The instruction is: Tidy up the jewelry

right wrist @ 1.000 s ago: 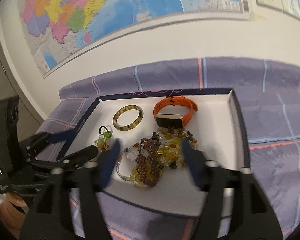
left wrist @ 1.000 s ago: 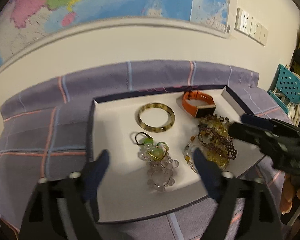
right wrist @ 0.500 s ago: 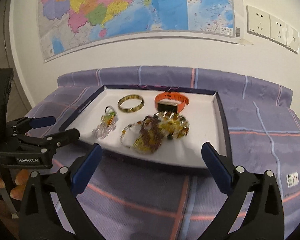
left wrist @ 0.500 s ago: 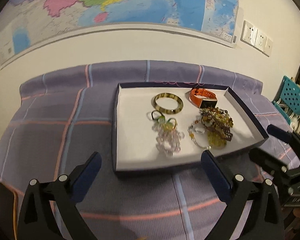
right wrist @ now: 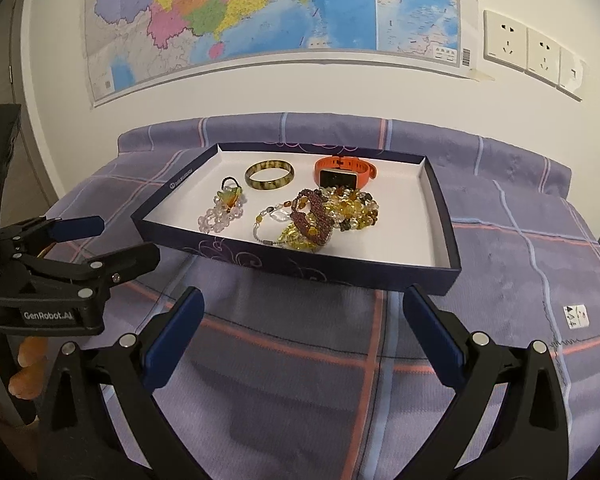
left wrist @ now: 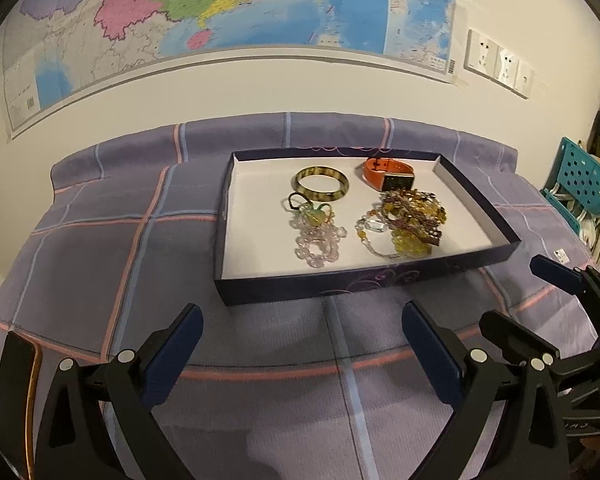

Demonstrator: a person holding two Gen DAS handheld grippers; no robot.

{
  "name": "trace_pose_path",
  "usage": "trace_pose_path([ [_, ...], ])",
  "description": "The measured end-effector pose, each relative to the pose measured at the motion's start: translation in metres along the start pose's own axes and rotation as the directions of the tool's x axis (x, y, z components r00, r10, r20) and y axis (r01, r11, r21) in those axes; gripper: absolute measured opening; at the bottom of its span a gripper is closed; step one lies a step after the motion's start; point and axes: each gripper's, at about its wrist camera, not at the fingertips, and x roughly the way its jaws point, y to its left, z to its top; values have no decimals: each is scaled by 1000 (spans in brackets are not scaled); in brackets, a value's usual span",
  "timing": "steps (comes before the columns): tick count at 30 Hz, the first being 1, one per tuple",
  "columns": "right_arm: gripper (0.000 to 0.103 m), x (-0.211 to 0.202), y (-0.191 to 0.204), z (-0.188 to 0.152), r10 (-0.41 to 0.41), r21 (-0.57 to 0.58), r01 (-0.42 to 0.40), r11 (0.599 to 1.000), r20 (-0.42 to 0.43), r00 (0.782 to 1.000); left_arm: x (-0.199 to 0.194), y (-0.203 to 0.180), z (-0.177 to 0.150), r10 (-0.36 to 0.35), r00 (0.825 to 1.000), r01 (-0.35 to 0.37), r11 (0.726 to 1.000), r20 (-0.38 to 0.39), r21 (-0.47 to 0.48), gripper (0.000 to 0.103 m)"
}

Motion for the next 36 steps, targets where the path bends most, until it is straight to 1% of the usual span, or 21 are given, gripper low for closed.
trace_pose_path([
  [15, 98, -6, -1, -5, -2, 10, 2, 1000, 1, 1000, -6, -6, -6, 18, 1000, -18, 1000, 14, 19, 96],
  [36, 98, -7, -1, -7, -5, 9, 5, 1000, -2, 1000, -8, -9, -8, 16, 1000, -17, 999, 19, 34, 96],
])
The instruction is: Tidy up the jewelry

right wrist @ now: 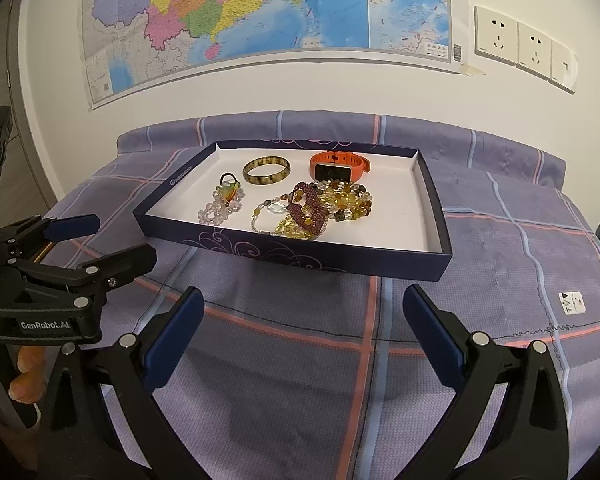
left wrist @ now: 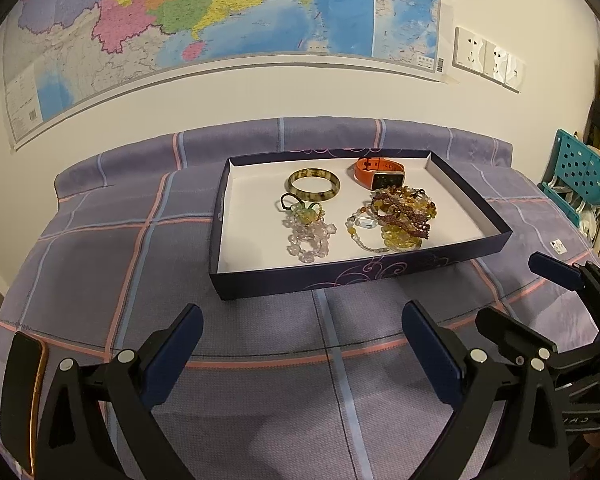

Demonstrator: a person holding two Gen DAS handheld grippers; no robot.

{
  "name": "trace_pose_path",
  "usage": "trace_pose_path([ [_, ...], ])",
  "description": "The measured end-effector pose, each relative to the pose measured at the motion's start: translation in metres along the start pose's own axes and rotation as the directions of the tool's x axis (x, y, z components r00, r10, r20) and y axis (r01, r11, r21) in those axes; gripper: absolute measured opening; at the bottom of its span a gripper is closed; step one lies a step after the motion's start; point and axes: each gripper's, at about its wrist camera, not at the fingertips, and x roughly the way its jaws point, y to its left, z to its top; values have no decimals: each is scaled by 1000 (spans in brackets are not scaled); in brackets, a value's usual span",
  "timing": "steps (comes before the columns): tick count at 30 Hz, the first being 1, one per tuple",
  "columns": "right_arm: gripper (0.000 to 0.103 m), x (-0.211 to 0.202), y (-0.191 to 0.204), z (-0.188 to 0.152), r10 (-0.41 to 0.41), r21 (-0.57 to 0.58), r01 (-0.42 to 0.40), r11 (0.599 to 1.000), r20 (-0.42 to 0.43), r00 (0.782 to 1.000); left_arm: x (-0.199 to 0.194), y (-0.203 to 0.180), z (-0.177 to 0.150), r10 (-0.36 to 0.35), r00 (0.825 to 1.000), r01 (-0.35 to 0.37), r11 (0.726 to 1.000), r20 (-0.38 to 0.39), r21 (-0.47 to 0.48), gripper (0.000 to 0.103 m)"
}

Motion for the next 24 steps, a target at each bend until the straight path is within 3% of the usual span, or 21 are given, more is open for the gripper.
trace_pose_path([
  [24, 98, 0, -1, -2, 2, 6, -2, 1000, -6, 1000, 1, -2, -1, 5, 1000, -5, 1000, -7, 6, 96],
])
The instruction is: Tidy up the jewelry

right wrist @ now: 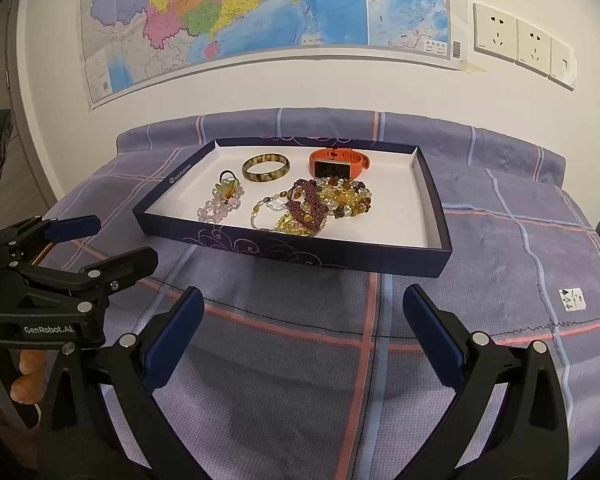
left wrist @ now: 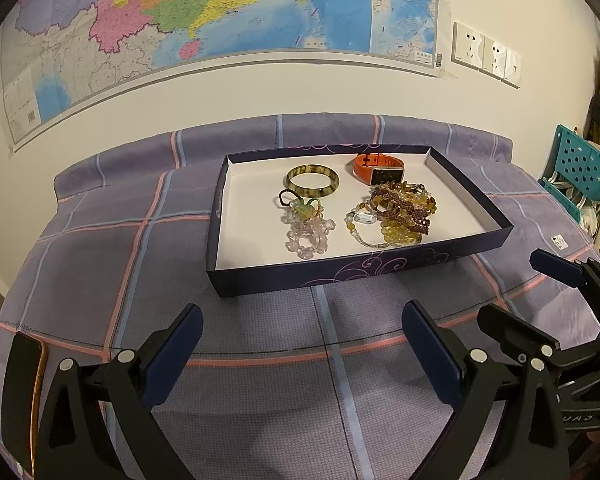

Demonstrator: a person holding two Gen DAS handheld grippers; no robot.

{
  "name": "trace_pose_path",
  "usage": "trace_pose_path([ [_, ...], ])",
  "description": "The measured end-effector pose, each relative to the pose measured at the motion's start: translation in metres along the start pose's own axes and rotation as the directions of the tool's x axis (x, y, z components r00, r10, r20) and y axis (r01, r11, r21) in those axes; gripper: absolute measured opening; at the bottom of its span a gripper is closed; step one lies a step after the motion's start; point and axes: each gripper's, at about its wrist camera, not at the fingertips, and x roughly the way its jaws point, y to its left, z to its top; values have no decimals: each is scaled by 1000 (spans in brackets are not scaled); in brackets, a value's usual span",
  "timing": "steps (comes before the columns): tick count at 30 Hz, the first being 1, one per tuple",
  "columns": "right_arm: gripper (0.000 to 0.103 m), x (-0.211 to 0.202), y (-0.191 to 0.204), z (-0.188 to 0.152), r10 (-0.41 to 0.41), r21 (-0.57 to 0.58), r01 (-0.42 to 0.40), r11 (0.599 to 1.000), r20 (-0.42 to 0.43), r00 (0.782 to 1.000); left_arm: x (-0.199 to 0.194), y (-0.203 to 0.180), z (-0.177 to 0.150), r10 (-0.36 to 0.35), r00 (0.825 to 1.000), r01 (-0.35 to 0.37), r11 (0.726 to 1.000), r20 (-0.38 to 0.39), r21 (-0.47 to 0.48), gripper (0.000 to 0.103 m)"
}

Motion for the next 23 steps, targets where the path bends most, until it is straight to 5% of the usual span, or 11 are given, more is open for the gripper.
trace_pose_path([
  [13, 98, -1, 0, 0, 3, 1, -3, 1000, 0, 1000, 1, 2, -2, 15, 1000, -14, 1000, 7, -14, 96],
  [18, 98, 2, -2, 1, 13, -7, -13, 1000, -28, 1000, 13, 3, -5, -37, 996, 33, 998, -80, -43, 96],
  [23, 98, 12, -32, 3, -48, -8, 48, 999, -100, 994, 39, 20, -8, 4, 983, -21, 996, -185, -92, 96],
])
